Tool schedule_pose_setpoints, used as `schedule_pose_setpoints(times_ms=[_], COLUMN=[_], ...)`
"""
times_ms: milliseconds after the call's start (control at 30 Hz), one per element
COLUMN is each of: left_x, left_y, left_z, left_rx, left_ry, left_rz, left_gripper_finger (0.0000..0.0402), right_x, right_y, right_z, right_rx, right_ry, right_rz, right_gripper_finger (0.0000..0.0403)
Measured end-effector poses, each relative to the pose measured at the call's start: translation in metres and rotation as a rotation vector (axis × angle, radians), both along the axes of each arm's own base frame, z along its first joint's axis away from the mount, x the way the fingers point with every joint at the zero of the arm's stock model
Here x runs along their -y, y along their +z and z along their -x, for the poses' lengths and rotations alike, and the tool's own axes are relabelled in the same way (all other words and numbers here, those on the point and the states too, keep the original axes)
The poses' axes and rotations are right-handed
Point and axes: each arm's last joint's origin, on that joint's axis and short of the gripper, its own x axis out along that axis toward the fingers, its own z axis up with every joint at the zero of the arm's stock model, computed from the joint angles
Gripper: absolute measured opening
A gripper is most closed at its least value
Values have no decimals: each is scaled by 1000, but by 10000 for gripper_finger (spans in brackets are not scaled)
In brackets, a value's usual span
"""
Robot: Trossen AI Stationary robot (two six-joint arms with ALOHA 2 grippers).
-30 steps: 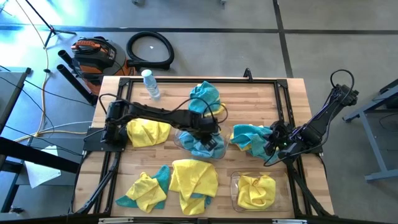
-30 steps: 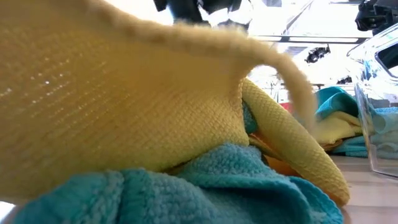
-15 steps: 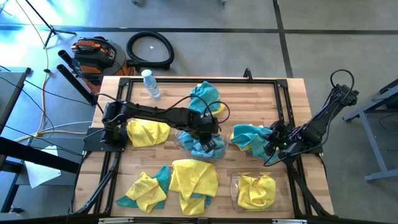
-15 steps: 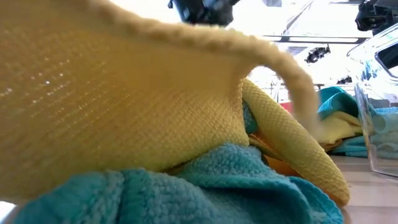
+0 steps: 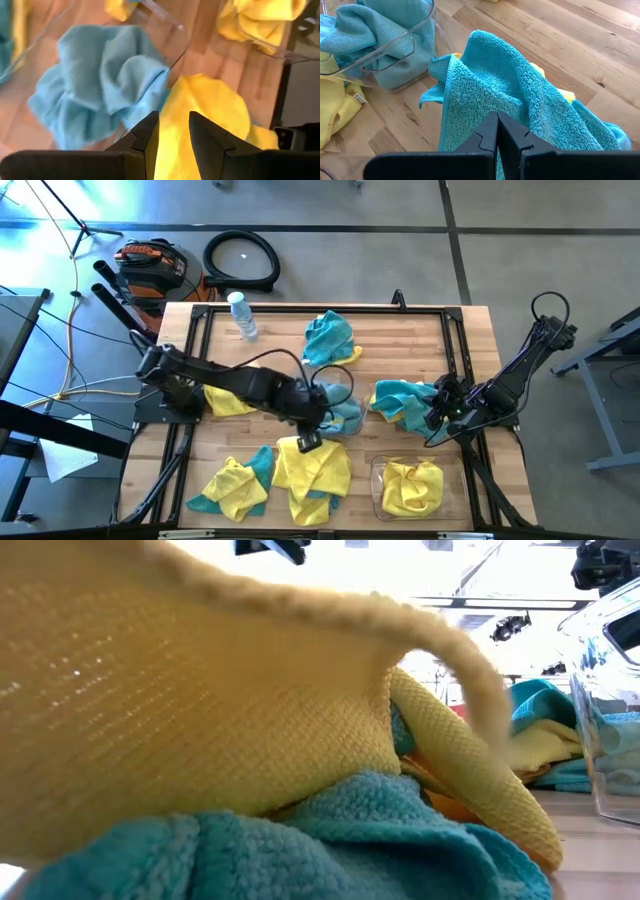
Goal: Sort microfiber towel by color & place in baskets
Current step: Put the blue towel in the top transparent bin
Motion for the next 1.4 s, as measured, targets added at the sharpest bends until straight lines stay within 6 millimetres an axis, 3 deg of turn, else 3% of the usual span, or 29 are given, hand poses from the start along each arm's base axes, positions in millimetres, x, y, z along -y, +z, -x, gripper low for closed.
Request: schedule_pose_setpoints(times_ms=[367,733,1033,1400], left_x=[2,-23,-68,-101], left_y=[5,-8,-1,-16], left_z=[22,27,90,167], left_rx=[-100,-158,6,111], left_ry=[-29,-115,-74,-64], left_rz=[-85,-163,-152,-136], left_gripper_finger=[80,51,33,32], right_x=[-3,-7,-7,-3], right_y=[2,3,11,51], right_z=[-4,-7,-22,-50], right_rx=[49,99,104,-219], right_ry=[-2,-23,-91,-159], right_rz=[-32,-88,-110,-192], right_gripper_finger=[2,1,0,0])
